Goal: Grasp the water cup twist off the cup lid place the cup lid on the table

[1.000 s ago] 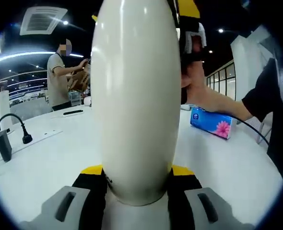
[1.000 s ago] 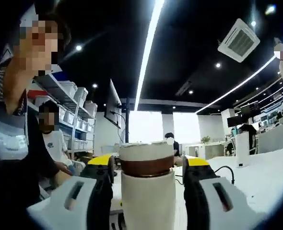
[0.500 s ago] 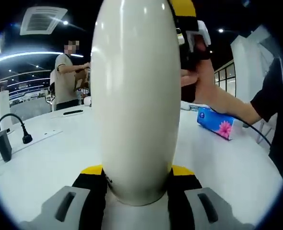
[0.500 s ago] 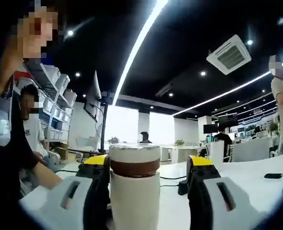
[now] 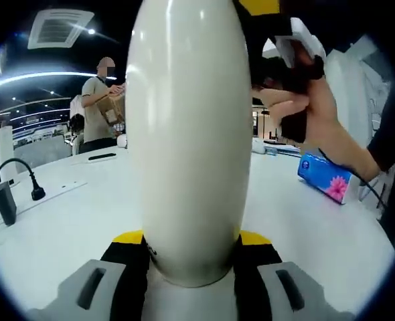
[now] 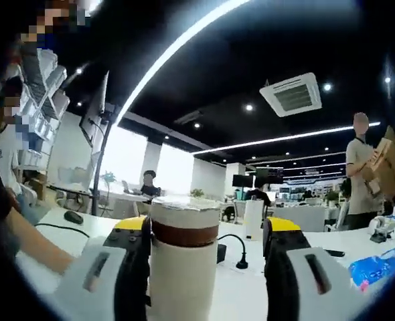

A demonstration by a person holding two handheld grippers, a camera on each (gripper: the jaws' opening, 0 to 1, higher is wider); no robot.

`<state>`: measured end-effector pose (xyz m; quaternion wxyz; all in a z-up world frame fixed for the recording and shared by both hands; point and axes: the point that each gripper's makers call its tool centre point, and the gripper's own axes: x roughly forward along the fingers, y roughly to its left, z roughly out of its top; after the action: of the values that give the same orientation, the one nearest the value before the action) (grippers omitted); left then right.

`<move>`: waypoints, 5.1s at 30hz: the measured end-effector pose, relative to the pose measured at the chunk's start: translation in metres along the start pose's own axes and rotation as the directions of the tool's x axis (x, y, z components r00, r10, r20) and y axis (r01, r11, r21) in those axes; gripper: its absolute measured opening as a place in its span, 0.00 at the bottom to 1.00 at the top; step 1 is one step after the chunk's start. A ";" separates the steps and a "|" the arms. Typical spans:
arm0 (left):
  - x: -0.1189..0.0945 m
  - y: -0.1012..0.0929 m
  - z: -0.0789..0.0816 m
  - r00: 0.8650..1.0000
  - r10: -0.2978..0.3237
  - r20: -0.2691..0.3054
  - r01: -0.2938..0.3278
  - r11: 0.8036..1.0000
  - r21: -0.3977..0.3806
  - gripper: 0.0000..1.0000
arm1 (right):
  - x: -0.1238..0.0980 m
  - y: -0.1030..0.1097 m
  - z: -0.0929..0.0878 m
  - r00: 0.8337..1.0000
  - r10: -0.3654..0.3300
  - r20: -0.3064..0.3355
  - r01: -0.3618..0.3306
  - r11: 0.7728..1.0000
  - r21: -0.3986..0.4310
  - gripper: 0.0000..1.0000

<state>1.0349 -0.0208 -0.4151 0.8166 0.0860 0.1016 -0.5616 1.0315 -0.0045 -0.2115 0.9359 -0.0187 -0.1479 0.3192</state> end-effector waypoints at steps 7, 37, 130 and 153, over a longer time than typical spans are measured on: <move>0.001 0.000 0.000 1.000 0.000 -0.001 0.000 1.000 -0.002 0.51 | 0.001 0.015 0.001 0.999 -0.033 -0.008 0.032 0.998 -0.047 0.66; -0.002 -0.009 0.000 1.000 0.001 -0.002 -0.001 1.000 -0.004 0.51 | -0.004 0.016 0.010 0.985 -0.171 0.009 0.171 0.974 -0.151 0.43; 0.001 -0.002 -0.002 1.000 -0.008 -0.005 0.008 1.000 -0.010 0.51 | -0.001 0.023 0.010 0.776 0.590 0.226 -0.630 0.746 0.215 0.53; 0.001 -0.005 0.000 1.000 -0.008 -0.007 0.008 1.000 -0.010 0.51 | -0.004 0.018 0.022 0.964 0.241 0.110 -0.241 0.971 -0.016 0.58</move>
<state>1.0302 -0.0235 -0.4158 0.8144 0.0835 0.1075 -0.5641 1.0118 0.0061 -0.1935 0.8805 -0.0197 -0.1966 0.4309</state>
